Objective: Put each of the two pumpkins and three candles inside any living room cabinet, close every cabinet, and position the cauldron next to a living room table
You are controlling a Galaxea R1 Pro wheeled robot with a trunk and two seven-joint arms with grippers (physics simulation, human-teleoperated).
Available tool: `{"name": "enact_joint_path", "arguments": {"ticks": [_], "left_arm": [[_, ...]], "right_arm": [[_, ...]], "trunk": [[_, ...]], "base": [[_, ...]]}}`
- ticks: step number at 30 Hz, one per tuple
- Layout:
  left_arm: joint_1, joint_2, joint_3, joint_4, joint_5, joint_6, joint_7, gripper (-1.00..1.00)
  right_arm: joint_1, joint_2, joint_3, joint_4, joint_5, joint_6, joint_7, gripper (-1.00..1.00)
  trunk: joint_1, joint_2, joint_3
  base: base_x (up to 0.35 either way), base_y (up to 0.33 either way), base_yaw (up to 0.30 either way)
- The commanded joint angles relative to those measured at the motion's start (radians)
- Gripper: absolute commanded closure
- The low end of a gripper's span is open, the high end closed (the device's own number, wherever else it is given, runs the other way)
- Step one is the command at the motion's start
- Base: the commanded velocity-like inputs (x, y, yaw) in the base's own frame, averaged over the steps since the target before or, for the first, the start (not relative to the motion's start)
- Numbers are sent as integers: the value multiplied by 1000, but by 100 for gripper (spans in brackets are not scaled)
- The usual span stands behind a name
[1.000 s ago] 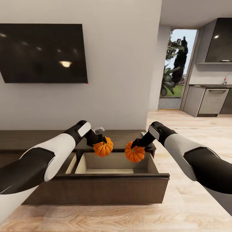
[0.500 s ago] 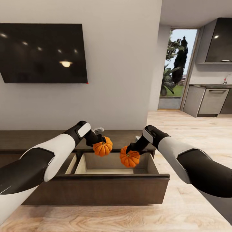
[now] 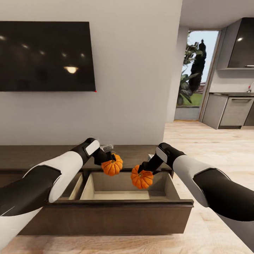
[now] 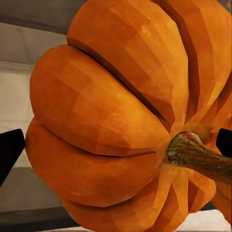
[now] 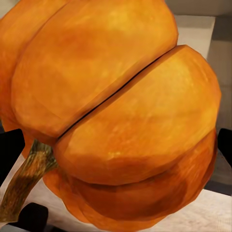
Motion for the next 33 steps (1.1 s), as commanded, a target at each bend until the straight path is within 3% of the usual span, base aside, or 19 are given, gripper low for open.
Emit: {"name": "enact_joint_path", "arguments": {"ticks": [1, 6, 14, 19, 20, 23, 25, 29, 33], "left_arm": [[12, 0, -7, -2, 6, -15, 5, 100], [72, 1, -8, 2, 4, -88, -90, 100], [83, 2, -8, 46, 3, -100, -108, 100], [85, 2, -8, 70, -1, -152, -109, 100], [85, 2, -8, 74, -11, -160, -109, 100], [86, 3, -8, 87, -108, -171, -109, 100], [86, 2, -7, 90, -152, -173, -109, 100], [86, 0, -7, 96, -180, -174, -110, 100], [86, -1, -7, 97, -184, -174, -110, 100]], "right_arm": [[0, 0, 7, 0, -5, 3, 7, 100], [3, 0, 7, 0, -5, 1, 7, 100], [3, 0, 7, 0, -5, -18, 7, 100], [6, 0, 7, 0, -5, -47, 7, 100], [8, 0, 7, 0, -5, -50, 7, 100], [10, 0, 7, 0, -5, -54, 7, 100], [10, 0, 7, 0, -5, -55, 7, 100], [11, -1, 7, 0, -5, -56, 7, 100], [12, 0, 7, 4, -5, -56, 7, 100]], "trunk": [[0, 0, -1], [0, 0, -1], [0, 0, -1], [0, 0, -1], [0, 0, -1], [0, 0, -1], [0, 0, -1], [0, 0, -1], [0, 0, -1]], "base": [[22, 3, 0], [5, 1, 0], [0, 0, 0], [0, 0, 0], [0, 0, 0], [2, 0, 0], [56, 0, 0], [212, 0, 0], [161, 0, 0]]}}
